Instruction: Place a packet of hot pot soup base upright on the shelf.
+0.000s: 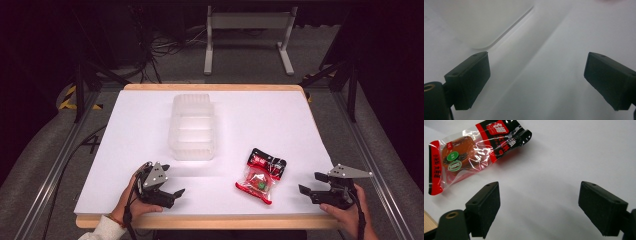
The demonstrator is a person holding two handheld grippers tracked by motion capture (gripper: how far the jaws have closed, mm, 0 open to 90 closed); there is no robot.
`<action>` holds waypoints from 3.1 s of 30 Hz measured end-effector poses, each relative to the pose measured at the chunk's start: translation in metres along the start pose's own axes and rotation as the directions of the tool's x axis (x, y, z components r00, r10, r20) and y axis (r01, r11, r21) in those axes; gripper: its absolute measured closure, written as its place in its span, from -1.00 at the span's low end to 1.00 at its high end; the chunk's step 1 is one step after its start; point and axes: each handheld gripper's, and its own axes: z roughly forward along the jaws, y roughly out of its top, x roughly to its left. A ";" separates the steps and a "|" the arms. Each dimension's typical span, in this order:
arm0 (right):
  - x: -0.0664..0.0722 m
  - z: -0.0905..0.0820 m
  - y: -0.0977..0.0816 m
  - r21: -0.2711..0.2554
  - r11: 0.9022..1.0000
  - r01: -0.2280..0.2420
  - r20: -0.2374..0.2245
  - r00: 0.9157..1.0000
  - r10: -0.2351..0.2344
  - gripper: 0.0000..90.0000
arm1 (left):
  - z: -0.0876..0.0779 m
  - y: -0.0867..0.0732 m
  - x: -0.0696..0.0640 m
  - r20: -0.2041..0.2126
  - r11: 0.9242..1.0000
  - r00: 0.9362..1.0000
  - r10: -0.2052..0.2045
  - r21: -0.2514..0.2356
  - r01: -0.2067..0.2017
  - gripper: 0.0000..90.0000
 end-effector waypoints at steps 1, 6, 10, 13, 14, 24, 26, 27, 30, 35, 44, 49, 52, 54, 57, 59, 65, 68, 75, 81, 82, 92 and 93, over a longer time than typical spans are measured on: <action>-0.001 -0.001 0.000 -0.003 1.000 -0.015 -0.011 1.000 0.015 -0.59 | 0.002 0.002 0.000 0.015 1.000 1.000 -0.001 -0.001 0.001 -0.86; 0.000 -0.002 -0.002 -0.012 1.000 -0.013 -0.042 0.999 0.012 -0.62 | 0.006 0.012 -0.005 0.067 1.000 0.998 -0.001 -0.005 0.001 -0.87; 0.007 0.000 0.000 -0.006 0.999 0.052 -0.070 0.996 -0.052 -0.61 | 0.010 0.017 -0.007 0.103 1.000 0.995 0.001 0.002 -0.002 -0.79; 0.011 0.005 0.002 0.006 0.997 0.074 -0.100 0.992 -0.073 -0.57 | 0.022 0.028 -0.011 0.183 1.000 0.983 0.003 0.024 -0.008 -0.75; 0.013 0.008 0.003 0.014 0.997 0.077 -0.112 0.991 -0.075 -0.55 | 0.026 0.032 -0.013 0.203 0.999 0.979 0.008 0.029 -0.014 -0.74; 0.018 0.032 0.019 0.033 0.999 0.042 -0.205 0.978 -0.034 -0.44 | 0.066 0.071 -0.026 0.348 0.999 0.937 -0.013 0.041 -0.001 -0.68; 0.017 0.037 0.022 0.038 0.999 0.028 -0.219 0.975 -0.019 -0.44 | 0.077 0.082 -0.029 0.361 0.999 0.932 -0.024 0.044 0.008 -0.67; 0.017 0.039 0.023 0.037 0.999 0.021 -0.225 0.974 -0.012 -0.43 | 0.082 0.087 -0.031 0.371 0.999 0.928 -0.025 0.042 0.010 -0.67; 0.016 0.044 0.025 0.052 0.999 0.009 -0.231 0.973 0.004 -0.39 | 0.098 0.102 -0.035 0.409 0.998 0.911 -0.042 0.051 0.023 -0.66; 0.017 0.056 0.029 0.066 0.998 0.000 -0.268 0.963 0.018 -0.36 | 0.121 0.120 -0.039 0.438 0.997 0.897 -0.067 0.065 0.043 -0.67; 0.021 0.071 0.037 0.061 0.998 -0.025 -0.293 0.955 0.042 -0.15 | 0.157 0.130 -0.037 0.476 0.991 0.872 -0.118 0.115 0.071 -0.71; 0.021 0.077 0.039 0.050 0.998 -0.040 -0.280 0.958 0.052 0.33 | 0.160 0.132 -0.036 0.490 0.988 0.860 -0.144 0.112 0.102 -0.65; 0.020 0.076 0.040 0.026 0.999 -0.047 -0.291 0.955 0.053 0.66 | 0.160 0.133 -0.038 0.506 0.989 0.851 -0.142 0.111 0.099 -0.49; 0.021 0.076 0.041 0.020 0.999 -0.038 -0.290 0.956 0.042 0.74 | 0.160 0.133 -0.040 0.507 0.991 0.852 -0.127 0.105 0.085 -0.41; 0.027 0.066 0.043 -0.035 0.999 0.001 -0.304 0.953 -0.012 0.94 | 0.155 0.135 -0.041 0.500 0.993 0.858 -0.117 0.075 0.092 -0.19; 0.031 0.059 0.045 -0.069 0.997 0.017 -0.305 0.951 -0.038 0.99 | 0.145 0.136 -0.040 0.486 0.996 0.869 -0.093 0.039 0.084 -0.03; 0.044 0.036 0.055 -0.182 0.980 0.078 -0.279 0.952 -0.128 1.00 | 0.123 0.141 -0.042 0.420 0.999 0.907 -0.036 -0.010 0.044 0.48; 0.050 0.028 0.059 -0.225 0.969 0.106 -0.270 0.948 -0.167 1.00 | 0.108 0.143 -0.043 0.377 0.998 0.926 0.012 -0.055 0.010 0.69; 0.060 0.015 0.070 -0.283 0.945 0.163 -0.264 0.934 -0.240 1.00 | 0.092 0.146 -0.041 0.334 0.994 0.941 0.055 -0.103 -0.022 0.92; 0.068 0.011 0.076 -0.308 0.932 0.190 -0.261 0.925 -0.275 1.00 | 0.080 0.151 -0.040 0.298 0.988 0.951 0.075 -0.148 -0.031 0.99; 0.069 0.009 0.078 -0.318 0.929 0.191 -0.262 0.924 -0.279 1.00 | 0.078 0.151 -0.040 0.294 0.987 0.953 0.077 -0.154 -0.032 0.99; 0.071 0.009 0.090 -0.341 0.917 0.207 -0.246 0.922 -0.299 1.00 | 0.066 0.157 -0.035 0.254 0.983 0.963 0.092 -0.180 -0.046 0.99; 0.072 0.009 0.092 -0.342 0.915 0.214 -0.244 0.920 -0.306 1.00 | 0.066 0.157 -0.034 0.249 0.982 0.964 0.095 -0.181 -0.050 0.99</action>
